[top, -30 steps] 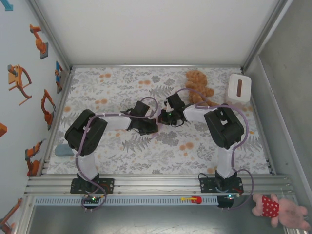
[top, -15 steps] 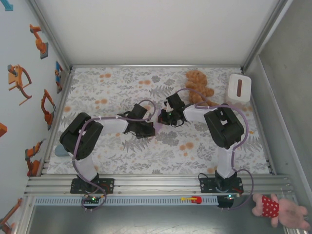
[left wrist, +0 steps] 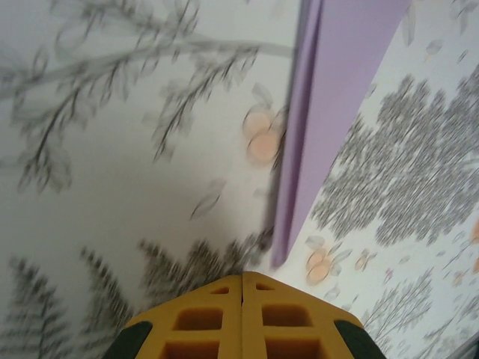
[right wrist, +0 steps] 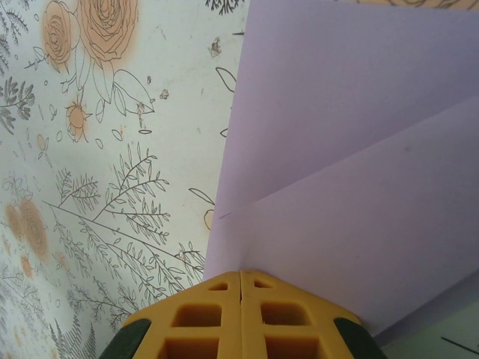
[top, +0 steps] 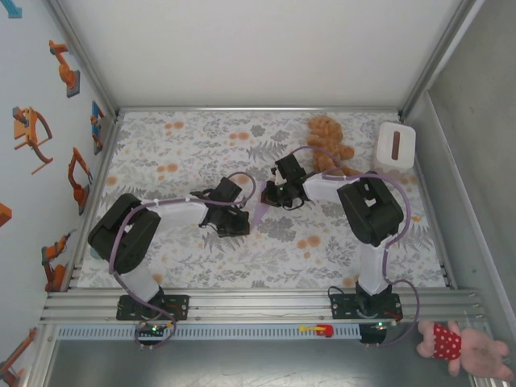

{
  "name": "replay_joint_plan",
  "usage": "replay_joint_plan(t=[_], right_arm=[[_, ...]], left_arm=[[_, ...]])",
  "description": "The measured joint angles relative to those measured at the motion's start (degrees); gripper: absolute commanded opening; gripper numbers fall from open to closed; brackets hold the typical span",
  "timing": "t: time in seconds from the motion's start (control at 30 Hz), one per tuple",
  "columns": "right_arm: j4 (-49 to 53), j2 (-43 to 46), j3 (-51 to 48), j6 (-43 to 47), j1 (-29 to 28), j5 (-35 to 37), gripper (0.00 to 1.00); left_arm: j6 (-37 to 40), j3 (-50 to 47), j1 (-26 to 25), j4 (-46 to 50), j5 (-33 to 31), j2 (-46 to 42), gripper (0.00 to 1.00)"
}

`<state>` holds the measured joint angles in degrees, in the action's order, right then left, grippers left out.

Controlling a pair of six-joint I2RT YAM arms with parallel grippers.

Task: Fold a paper plane with a square sheet of paper (pick it up from the middle)
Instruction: Fold the wing for the fifth time at the center of the table.

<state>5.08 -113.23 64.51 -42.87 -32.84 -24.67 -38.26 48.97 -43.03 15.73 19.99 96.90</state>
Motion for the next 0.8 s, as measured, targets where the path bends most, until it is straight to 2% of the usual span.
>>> replay_joint_plan(t=[0.17, 0.33, 0.57, 0.8], right_arm=[[-0.02, 0.04, 0.00, -0.70, -0.11, 0.00, 0.00], [-1.68, 0.35, -0.55, -3.26, -1.51, 0.96, 0.00], [-4.55, 0.35, -1.40, -8.46, -7.30, 1.73, 0.00], [-4.81, 0.35, -1.46, -9.92, -7.80, 1.51, 0.00]], left_arm=[[0.57, -0.74, -0.09, 4.70, -2.19, -4.59, 0.02], [0.00, -0.74, 0.83, 2.49, -2.86, -10.19, 0.03], [-3.82, -0.83, 2.40, -5.38, -0.61, -6.60, 0.01], [-6.08, -1.66, 3.98, -7.76, -0.11, -2.91, 0.00]])
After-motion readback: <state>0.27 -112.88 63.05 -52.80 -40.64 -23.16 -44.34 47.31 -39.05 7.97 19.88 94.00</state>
